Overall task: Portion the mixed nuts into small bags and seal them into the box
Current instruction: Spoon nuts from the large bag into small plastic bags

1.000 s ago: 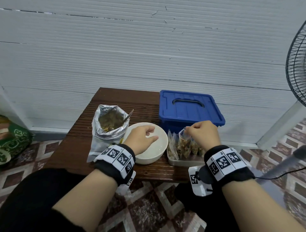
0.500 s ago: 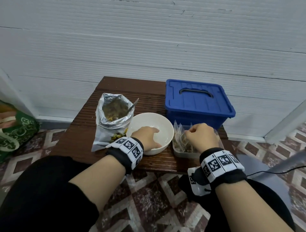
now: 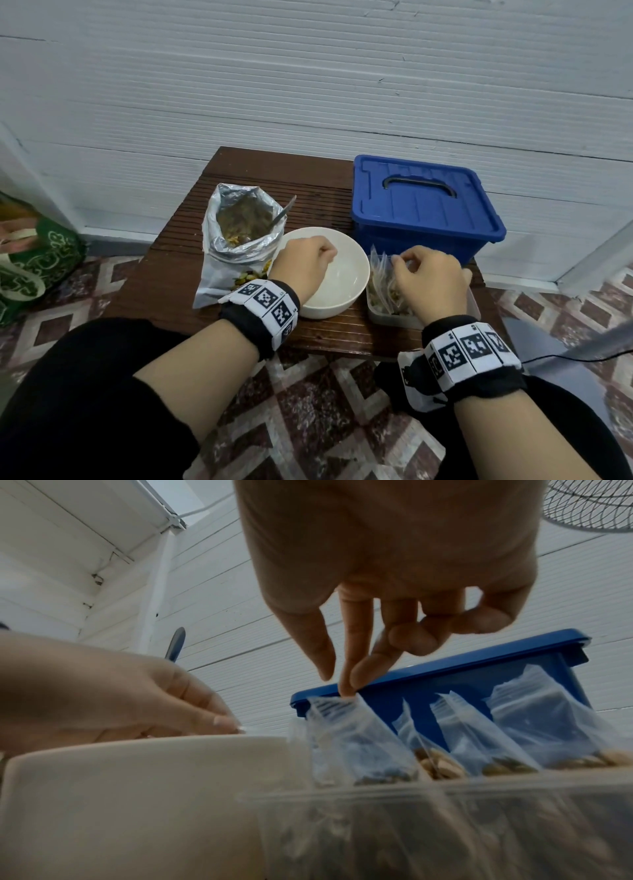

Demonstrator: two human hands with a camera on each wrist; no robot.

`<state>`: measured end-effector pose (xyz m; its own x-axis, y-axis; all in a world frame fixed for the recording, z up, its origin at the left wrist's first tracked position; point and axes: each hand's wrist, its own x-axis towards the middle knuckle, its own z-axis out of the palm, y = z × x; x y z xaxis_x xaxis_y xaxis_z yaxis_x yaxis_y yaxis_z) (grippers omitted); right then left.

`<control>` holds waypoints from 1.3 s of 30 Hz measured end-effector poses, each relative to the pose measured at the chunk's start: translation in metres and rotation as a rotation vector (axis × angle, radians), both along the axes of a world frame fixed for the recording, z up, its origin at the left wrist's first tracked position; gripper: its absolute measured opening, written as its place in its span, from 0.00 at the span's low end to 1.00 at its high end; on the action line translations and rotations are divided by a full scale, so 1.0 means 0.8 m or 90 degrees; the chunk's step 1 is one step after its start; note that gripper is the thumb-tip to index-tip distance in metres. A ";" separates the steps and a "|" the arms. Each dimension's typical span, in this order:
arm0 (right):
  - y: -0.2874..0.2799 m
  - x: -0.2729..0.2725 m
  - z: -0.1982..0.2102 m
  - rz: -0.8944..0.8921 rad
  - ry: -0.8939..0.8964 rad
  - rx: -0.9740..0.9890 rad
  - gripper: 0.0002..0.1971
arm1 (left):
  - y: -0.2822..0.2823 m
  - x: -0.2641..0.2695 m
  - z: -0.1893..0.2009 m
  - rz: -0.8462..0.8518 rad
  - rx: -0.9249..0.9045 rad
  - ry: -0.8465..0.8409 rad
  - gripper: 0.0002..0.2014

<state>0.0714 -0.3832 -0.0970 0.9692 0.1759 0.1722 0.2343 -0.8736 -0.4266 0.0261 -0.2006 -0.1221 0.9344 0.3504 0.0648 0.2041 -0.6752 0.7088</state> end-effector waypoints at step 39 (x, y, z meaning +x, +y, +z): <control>0.016 -0.020 0.004 0.197 0.078 0.478 0.05 | -0.003 -0.013 0.041 -0.188 0.057 -0.217 0.32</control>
